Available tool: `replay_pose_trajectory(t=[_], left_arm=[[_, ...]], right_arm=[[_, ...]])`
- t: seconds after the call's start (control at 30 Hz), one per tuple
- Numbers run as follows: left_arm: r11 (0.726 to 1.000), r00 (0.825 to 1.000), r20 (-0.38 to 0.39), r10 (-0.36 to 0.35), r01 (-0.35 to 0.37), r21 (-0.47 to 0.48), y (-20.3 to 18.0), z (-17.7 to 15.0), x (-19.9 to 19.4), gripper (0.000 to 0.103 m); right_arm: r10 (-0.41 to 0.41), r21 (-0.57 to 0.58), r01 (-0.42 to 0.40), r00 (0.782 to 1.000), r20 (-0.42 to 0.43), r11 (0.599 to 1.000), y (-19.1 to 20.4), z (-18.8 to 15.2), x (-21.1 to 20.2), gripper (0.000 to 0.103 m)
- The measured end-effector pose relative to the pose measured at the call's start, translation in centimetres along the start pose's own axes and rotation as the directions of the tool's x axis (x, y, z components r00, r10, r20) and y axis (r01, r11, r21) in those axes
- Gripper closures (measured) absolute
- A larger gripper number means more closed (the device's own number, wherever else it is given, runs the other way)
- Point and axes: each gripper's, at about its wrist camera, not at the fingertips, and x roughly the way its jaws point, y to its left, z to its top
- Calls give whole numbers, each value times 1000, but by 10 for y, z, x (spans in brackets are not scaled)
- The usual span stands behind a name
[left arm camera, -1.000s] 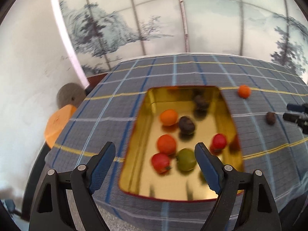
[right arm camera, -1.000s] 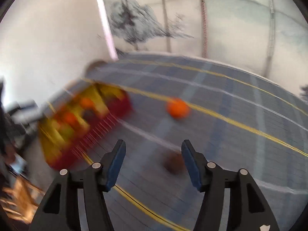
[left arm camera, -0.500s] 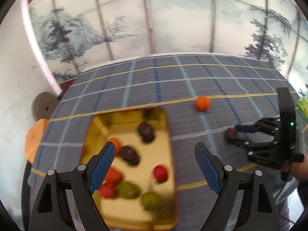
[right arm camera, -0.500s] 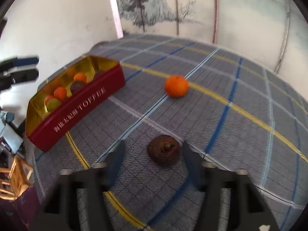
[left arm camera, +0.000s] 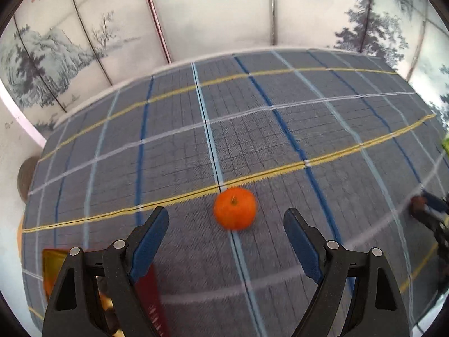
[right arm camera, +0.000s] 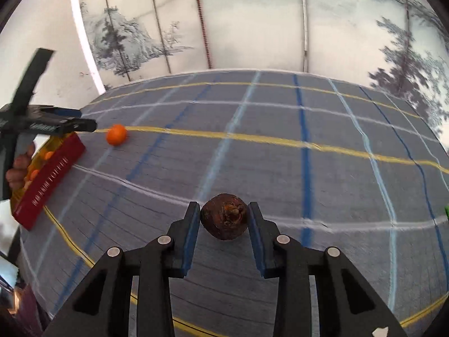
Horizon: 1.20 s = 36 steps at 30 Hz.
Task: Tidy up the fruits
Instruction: 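Grasp the orange on the cloth with the left gripper while the right gripper grasps another kiwi, then lower the orange into the gold tray and open the left gripper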
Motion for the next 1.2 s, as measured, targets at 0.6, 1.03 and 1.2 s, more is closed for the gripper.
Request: replay_pose_trajectory(t=[0.6,1.03,1.2], left_arm=[[989,997,40,-63,68,-135,-20,-36,-21,64],[981,987,157,17,13,-193,-16,-127,-134,63],[980,982,177,58,-22,-198,-6,-150,-152,63]], right_arm=[[55,-8,-55,998,-30,998,-1,3,6,70],[5,-45,-9,997,-77,999,4,3,16,67],[-50,-89,41,994,-97,995,13,2,21,67]])
